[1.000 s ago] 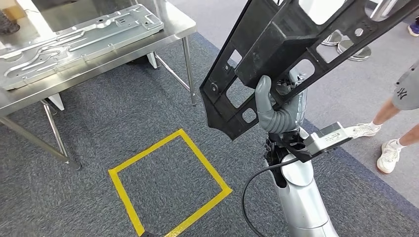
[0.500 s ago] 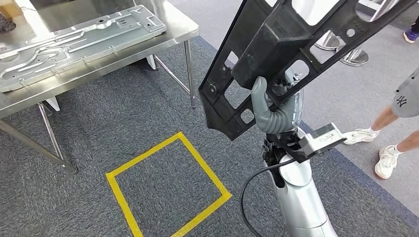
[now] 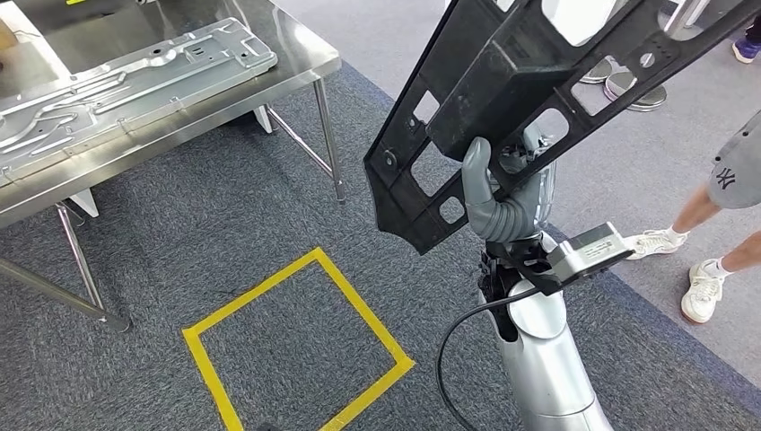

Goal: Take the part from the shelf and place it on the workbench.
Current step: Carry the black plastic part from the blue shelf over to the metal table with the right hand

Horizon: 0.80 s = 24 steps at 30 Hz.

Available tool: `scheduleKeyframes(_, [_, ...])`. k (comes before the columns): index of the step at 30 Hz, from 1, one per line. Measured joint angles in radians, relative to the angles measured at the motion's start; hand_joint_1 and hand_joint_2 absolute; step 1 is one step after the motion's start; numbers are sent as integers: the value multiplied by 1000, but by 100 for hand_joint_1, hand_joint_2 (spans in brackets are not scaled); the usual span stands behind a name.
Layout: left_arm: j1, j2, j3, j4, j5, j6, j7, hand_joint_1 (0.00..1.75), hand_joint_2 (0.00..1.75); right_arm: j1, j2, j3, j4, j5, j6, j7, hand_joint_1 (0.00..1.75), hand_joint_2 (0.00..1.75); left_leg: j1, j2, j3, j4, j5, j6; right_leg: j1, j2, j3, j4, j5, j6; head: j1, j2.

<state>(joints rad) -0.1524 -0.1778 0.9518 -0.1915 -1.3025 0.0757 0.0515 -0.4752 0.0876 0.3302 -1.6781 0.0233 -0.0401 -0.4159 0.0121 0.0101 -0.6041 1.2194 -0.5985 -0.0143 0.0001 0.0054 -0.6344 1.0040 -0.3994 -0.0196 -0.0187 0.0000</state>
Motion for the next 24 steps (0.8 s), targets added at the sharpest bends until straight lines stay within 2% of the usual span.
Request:
scheduleKeyframes(1, [3,0,0,0,-2,1,0,0,175,0,0,0,0,0,0,0,169,175,-1,0,22,-69,47,7,1,2,4,0,-2,1,0,0])
scheduleKeyframes(2, [6,1,0,0,-3,3,-1,0,175,-1,0,0,0,0,-1,-1,169,175,-4,0,42,-131,77,13,3,4,6,0,-2,3,0,0])
scheduleKeyframes(3, [8,1,1,0,-4,5,-2,0,175,-1,0,0,1,0,-2,-2,169,175,-6,0,54,-179,93,19,4,6,5,1,-3,6,0,0])
scheduleKeyframes(5, [10,2,1,0,-5,8,-5,0,175,-1,0,0,1,0,-3,-3,169,175,-11,-1,55,-210,95,27,5,6,0,2,-2,18,0,0])
scheduleKeyframes(8, [10,0,1,0,-6,11,-7,0,175,-2,0,0,1,1,-3,-4,169,175,-4,-3,65,-225,117,40,5,4,-2,16,-14,36,0,0])
scheduleKeyframes(9, [10,-1,1,0,-7,11,-7,0,175,-3,0,0,1,1,-3,-5,169,175,-1,-2,70,-230,121,43,5,4,-16,49,-35,41,0,0])
scheduleKeyframes(10, [10,-2,1,0,-7,11,-8,0,175,-3,0,1,1,1,-3,-5,169,175,0,-1,72,-232,123,45,1,3,-42,105,-65,46,0,0])
scheduleKeyframes(12, [11,-2,1,0,-7,12,-8,0,175,-1,0,1,2,2,-3,-6,169,175,0,0,73,-232,121,48,-5,2,-112,246,-126,55,0,0])
scheduleKeyframes(13, [11,-2,1,0,-7,12,-8,0,175,1,-1,1,3,2,-3,-5,169,175,0,-1,74,-231,119,48,-9,1,-137,292,-136,59,0,0])
scheduleKeyframes(14, [11,-2,1,0,-7,12,-8,0,175,2,-1,1,3,2,-3,-5,169,175,0,-1,76,-231,116,47,-12,0,-142,297,-125,61,0,0])
scheduleKeyframes(15, [12,-2,1,0,-7,12,-9,0,175,2,-1,1,3,2,-3,-5,169,175,1,-2,81,-231,112,45,-15,-1,-125,260,-96,63,0,0])
scheduleKeyframes(17, [13,-2,1,0,-8,13,-10,0,175,1,-1,1,4,2,-3,-6,169,175,0,-4,93,-230,100,37,-18,-4,-53,117,-25,62,0,0])
scheduleKeyframes(18, [14,-3,1,0,-8,14,-11,0,175,0,-1,1,3,2,-3,-6,169,175,-2,-4,97,-228,93,31,-17,-6,-23,58,-7,59,0,0])
scheduleKeyframes(19, [15,-3,2,0,-8,15,-11,0,175,-1,0,2,3,2,-3,-6,169,175,-3,-4,100,-228,87,26,-15,-6,-5,22,-2,54,0,0])
scheduleKeyframes(20, [15,-3,2,0,-9,16,-12,0,175,-1,0,2,3,2,-3,-6,169,175,-4,-3,101,-230,83,20,-12,-6,1,11,-10,47,0,0])
scheduleKeyframes(22, [14,-3,2,0,-10,18,-13,0,175,-1,0,1,2,1,-3,-5,169,175,-2,-1,108,-235,75,9,-11,-4,6,4,-18,32,0,0])
scheduleKeyframes(24, [14,-2,2,0,-11,21,-14,0,175,-4,0,1,-1,1,-4,-6,169,175,0,-1,98,-199,52,1,-13,-4,22,-5,-26,18,0,0])
